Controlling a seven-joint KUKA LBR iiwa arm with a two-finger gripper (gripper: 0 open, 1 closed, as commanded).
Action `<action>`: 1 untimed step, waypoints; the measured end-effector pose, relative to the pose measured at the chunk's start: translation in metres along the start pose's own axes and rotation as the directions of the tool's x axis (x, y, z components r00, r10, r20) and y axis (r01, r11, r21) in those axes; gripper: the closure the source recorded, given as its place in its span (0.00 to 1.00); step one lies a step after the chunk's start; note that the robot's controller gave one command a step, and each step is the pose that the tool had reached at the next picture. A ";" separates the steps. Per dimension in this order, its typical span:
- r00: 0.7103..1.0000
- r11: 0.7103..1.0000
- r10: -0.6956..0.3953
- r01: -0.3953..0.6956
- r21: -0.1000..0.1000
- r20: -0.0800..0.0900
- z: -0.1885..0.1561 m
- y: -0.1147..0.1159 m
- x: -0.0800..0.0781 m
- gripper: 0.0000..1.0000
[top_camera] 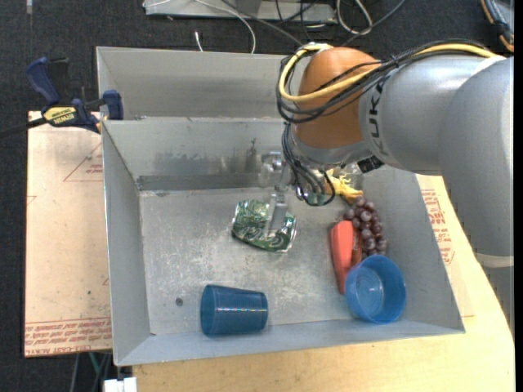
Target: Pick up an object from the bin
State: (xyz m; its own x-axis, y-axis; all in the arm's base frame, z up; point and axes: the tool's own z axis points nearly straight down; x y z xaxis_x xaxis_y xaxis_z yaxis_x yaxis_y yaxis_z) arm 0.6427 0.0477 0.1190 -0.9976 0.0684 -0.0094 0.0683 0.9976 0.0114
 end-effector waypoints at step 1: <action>0.999 1.000 0.020 -0.020 -0.004 0.040 -0.026 -0.007 -0.014 0.00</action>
Offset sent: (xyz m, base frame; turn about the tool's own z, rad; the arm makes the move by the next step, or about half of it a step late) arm -0.0026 0.0028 -0.0200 0.2730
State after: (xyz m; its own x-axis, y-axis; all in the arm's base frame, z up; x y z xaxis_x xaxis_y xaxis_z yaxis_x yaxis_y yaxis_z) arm 0.6555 0.0398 0.1447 -0.9949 0.0885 -0.0494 0.0878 0.9960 0.0155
